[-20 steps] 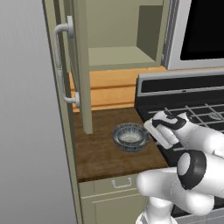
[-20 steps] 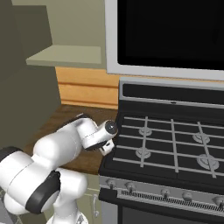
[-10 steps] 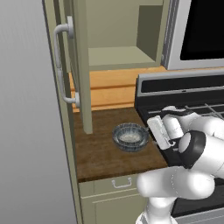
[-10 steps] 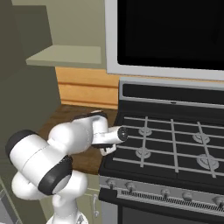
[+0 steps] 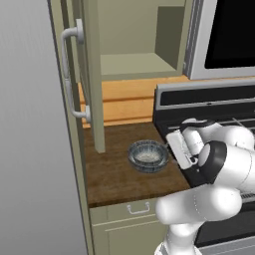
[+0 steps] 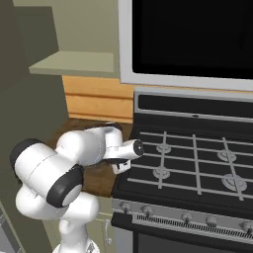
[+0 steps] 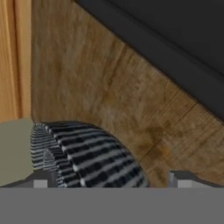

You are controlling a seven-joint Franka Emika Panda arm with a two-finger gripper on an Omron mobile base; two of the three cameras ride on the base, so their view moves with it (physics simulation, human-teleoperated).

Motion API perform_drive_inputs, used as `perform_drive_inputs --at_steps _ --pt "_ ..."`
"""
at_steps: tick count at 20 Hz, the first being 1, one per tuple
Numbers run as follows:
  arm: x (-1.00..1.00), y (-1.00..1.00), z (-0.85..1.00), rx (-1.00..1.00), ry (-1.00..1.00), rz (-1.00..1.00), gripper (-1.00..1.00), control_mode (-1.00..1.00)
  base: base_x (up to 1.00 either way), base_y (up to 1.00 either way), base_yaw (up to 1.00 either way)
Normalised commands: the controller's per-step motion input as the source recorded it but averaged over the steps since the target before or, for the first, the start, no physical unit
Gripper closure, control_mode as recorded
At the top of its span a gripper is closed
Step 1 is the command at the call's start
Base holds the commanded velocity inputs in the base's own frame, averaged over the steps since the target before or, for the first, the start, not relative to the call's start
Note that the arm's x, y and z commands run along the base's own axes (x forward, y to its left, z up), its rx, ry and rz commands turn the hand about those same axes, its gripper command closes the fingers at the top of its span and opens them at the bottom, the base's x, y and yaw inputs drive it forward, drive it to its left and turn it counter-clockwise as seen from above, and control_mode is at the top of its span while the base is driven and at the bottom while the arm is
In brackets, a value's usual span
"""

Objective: Pick up the bowls on the counter and stack them on top of one another in the open cabinet. Place the smaller bowl on top of the larger bowl.

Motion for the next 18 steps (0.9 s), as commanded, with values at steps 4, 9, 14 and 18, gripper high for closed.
perform_drive_inputs --at_steps 4,9,14,18 --pt "0.0 0.37 -0.56 -0.08 0.0 0.0 -1.0 -1.0 0.0 0.0 0.0" --pt "-0.01 0.37 -0.59 -0.09 0.01 0.0 -1.0 -1.0 0.0 0.0 0.0" --pt "-0.09 0.15 -0.52 -0.03 0.03 0.0 1.0 -1.0 0.0 0.0 0.0" --pt "-0.35 0.0 -0.11 0.0 0.0 0.0 1.0 -1.0 0.0 0.0 0.0"
